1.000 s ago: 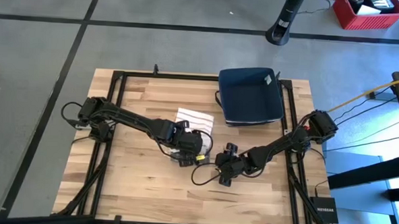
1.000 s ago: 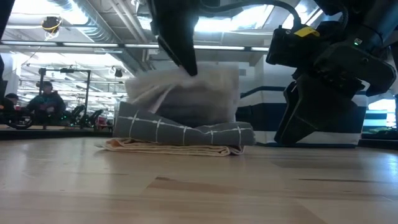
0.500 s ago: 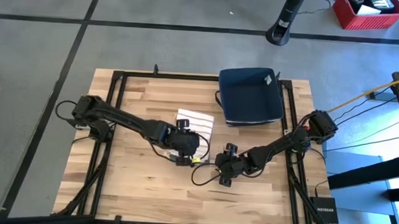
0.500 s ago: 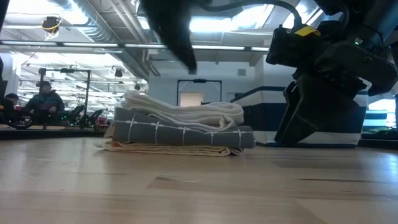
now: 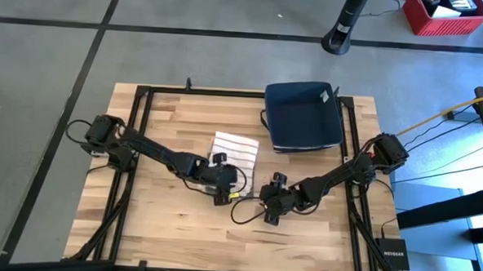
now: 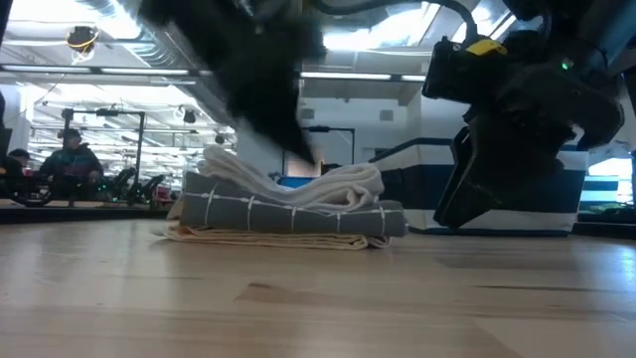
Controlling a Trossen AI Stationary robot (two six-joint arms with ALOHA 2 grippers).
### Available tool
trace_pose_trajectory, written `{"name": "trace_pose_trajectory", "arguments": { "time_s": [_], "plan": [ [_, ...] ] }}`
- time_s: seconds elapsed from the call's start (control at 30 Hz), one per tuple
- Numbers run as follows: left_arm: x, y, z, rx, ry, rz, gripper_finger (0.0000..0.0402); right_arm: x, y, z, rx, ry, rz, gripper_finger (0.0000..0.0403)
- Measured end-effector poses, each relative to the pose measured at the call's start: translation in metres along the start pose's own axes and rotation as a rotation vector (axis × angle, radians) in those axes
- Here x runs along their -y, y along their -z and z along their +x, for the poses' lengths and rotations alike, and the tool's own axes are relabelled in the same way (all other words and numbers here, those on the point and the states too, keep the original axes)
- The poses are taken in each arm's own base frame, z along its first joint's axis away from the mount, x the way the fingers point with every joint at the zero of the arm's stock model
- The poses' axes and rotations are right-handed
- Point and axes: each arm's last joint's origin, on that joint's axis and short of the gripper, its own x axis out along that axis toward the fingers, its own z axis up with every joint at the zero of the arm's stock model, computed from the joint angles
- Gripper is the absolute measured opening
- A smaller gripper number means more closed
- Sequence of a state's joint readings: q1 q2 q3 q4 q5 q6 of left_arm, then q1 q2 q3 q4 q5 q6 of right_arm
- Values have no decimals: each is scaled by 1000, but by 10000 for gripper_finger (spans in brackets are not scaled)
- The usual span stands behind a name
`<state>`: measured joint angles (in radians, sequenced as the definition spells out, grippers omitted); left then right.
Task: Fold towel
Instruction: Stack the white towel on top of the black towel, then return to Home Position
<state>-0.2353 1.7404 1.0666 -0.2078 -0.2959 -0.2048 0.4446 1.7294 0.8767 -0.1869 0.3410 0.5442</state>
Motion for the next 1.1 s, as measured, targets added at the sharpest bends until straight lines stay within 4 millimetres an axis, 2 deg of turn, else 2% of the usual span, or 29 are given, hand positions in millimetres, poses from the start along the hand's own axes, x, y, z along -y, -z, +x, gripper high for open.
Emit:
{"name": "trace_pose_trajectory", "arguments": {
  "time_s": [0.1,0.17,0.3,0.4,0.53,0.63,0.77,0.9,1.1],
  "plan": [
    [6,-30,-37,140,48,32,147,-3,-13,-13,-4,-12,-2,216],
    [5,-39,-63,172,56,65,147,-3,-24,-28,-2,-12,-17,216],
    [-7,-40,-117,274,-42,98,136,3,-40,-64,51,-7,-109,216],
    [-20,-25,-147,343,-42,63,118,14,-47,-96,166,-7,-158,214],
    [-36,12,-160,417,-21,21,84,32,-44,-133,363,-70,-161,186],
    [-44,37,-159,507,27,-9,56,53,-36,-144,509,-206,-135,144],
    [-53,66,-156,573,69,-38,20,85,-16,-140,645,-368,-88,77],
    [-61,88,-155,586,49,-73,3,110,9,-135,745,-397,-50,13],
    [-71,110,-160,630,27,-113,9,130,44,-129,869,-371,-10,20]
  ]
}}
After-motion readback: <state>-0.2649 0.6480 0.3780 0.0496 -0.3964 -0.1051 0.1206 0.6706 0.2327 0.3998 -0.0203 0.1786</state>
